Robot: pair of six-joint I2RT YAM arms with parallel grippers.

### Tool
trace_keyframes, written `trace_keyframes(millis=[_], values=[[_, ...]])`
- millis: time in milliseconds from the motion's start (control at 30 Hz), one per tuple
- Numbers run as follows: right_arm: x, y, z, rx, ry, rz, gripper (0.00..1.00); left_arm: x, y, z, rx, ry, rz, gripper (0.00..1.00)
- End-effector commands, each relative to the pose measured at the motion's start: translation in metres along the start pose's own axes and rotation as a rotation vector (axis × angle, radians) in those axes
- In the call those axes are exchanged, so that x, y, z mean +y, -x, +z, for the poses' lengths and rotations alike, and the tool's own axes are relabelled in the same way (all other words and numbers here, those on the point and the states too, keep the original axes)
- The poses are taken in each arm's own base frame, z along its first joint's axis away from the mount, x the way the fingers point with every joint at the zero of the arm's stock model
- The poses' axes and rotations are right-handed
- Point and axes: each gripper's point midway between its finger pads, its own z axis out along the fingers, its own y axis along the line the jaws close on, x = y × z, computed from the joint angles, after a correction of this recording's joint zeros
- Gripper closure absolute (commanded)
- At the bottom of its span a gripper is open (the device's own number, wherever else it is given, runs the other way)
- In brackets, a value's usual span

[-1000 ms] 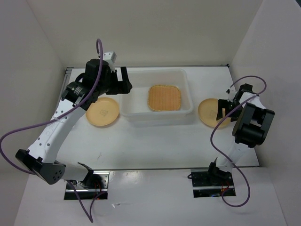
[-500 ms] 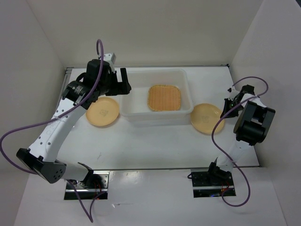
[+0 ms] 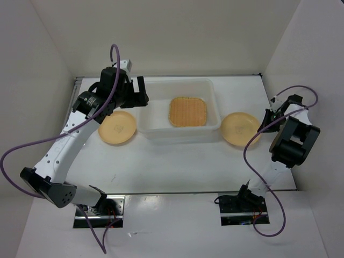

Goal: Place the mixed dishes into the plastic bin

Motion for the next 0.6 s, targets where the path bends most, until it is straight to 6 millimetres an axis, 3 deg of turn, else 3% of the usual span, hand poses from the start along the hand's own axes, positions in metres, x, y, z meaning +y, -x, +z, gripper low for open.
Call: trace_keyframes(millis=[0,167,267,333,367,467,500,533,567], values=[[0.018,0.058,-0.07,-0.191,-0.013,-0.067,1.0,-0.001,0.015,-0.003,-0.06,0.001,0.014,0.0],[0.045,0.098,-0.113,-0.31,0.052,-0.042,1.0,0.003,0.016,-0.003,-0.063,0.009,0.02,0.0],[0.075,0.129,-0.143,-0.4,0.082,-0.079,1.0,0.005,0.019,-0.006,-0.07,0.005,0.025,0.0],[0.094,0.14,-0.151,-0.43,0.097,-0.119,1.0,0.009,0.022,-0.01,-0.085,0.017,0.018,0.0],[0.107,0.15,-0.167,-0.474,0.108,-0.146,1.0,0.01,0.022,-0.01,-0.085,0.017,0.018,0.0],[0.157,0.167,-0.182,-0.529,0.192,-0.262,1.0,0.017,0.019,-0.017,-0.094,0.031,0.002,0.0],[0.171,0.167,-0.181,-0.521,0.235,-0.305,1.0,0.021,0.017,-0.014,-0.087,0.042,-0.01,0.0],[0.201,0.162,-0.177,-0.497,0.329,-0.352,1.0,0.026,0.017,-0.016,-0.092,0.052,-0.033,0.0],[0.215,0.158,-0.169,-0.474,0.373,-0.37,1.0,0.024,0.011,-0.013,-0.07,0.036,-0.031,0.0]])
